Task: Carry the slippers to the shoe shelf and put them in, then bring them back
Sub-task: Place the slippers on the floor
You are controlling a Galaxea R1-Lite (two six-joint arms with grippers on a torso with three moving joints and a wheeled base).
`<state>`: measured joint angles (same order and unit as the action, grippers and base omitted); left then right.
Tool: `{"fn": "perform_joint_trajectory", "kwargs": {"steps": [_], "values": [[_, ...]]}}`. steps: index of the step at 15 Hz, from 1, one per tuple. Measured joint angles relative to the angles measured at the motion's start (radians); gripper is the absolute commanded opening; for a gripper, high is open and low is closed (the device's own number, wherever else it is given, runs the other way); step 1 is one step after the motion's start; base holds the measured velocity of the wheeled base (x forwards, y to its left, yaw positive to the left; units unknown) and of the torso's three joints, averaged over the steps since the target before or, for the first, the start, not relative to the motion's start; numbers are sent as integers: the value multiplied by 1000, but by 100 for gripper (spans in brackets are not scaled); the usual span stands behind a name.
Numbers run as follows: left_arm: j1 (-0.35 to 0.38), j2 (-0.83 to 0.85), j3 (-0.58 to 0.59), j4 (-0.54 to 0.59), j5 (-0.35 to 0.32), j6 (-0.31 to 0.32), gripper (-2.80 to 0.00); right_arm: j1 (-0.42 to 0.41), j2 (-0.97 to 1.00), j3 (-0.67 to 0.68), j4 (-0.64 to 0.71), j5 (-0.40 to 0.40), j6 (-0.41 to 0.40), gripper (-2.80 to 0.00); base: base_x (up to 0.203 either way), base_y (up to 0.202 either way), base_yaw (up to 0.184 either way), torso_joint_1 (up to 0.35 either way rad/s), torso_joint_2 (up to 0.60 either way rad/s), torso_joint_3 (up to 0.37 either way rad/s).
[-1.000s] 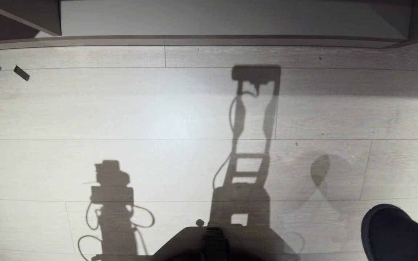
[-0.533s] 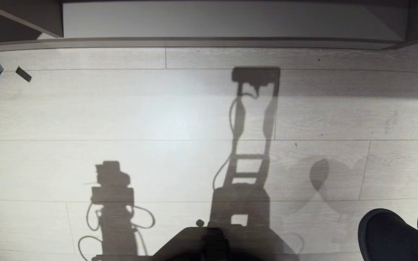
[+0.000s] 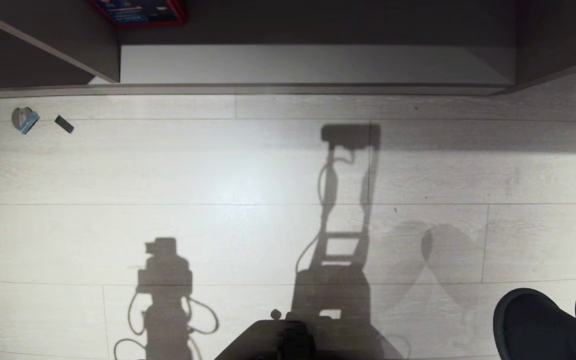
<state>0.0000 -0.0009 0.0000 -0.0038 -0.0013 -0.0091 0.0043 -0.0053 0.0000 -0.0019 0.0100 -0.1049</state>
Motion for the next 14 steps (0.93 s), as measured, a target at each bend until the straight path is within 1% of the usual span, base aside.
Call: {"fn": "perform_joint_trajectory", "kwargs": {"steps": [2,5,14], "values": [[0,0,0,0,0,0,-280,0,0,0,1,0,9,-280,0,0,0,5,2,207],[0,0,0,0,0,0,-280,0,0,0,4,-5,83,-280,0,0,0,0,2,203],[0,0,0,0,0,0,-280,0,1,0,4,-6,93,-280,0,0,0,2,4,203]]}}
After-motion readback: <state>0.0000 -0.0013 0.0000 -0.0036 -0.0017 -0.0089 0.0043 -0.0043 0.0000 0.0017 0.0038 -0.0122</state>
